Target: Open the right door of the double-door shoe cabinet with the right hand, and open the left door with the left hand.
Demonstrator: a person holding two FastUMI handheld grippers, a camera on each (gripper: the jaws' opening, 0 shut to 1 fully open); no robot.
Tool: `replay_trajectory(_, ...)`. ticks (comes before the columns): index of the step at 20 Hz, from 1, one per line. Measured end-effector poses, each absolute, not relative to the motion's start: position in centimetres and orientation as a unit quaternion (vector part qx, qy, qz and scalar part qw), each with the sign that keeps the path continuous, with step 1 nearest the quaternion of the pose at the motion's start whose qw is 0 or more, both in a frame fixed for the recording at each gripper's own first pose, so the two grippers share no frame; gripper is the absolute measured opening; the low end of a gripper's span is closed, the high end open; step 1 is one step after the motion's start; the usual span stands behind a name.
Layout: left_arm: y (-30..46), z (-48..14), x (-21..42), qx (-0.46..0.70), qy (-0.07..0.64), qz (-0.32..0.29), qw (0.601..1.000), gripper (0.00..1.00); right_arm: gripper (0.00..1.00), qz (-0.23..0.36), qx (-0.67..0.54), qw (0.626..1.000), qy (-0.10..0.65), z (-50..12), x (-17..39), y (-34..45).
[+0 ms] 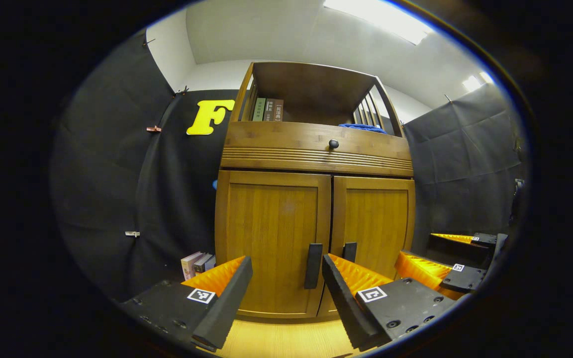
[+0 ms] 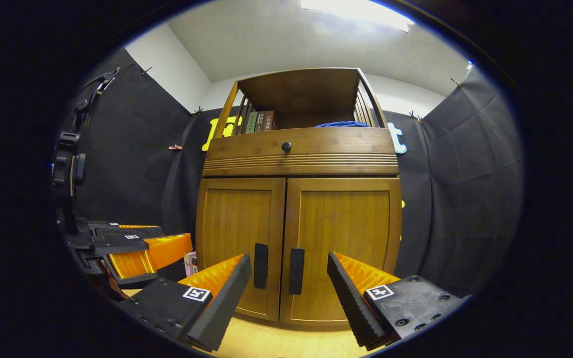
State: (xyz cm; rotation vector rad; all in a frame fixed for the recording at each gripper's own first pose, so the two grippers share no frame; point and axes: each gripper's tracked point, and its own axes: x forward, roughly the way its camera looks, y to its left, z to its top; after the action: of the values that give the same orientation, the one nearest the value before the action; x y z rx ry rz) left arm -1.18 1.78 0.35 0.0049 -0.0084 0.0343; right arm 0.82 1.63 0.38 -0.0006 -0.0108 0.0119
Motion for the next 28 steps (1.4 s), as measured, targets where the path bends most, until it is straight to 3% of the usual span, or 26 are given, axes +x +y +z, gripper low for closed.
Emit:
replay_trajectory(11,3.2,0.6,-2.8,0.007,-0.007,0.021,1.000,0.88,0.95,-0.016,-0.014,1.000,-0.003,-1.9,6.6,1.8)
replay_trajectory(19,3.2,0.4,-5.2,0.012,-0.011,-0.004,1.000,0.88,0.95,-0.039,-0.020,0.998,0.049,-8.0,13.4,1.5)
replay_trajectory(28,5.7,-0.5,-5.7,0.001,-0.006,0.014,1.000,0.88,0.82,-0.084,-0.017,0.996,0.039,-10.1,16.9,-0.5)
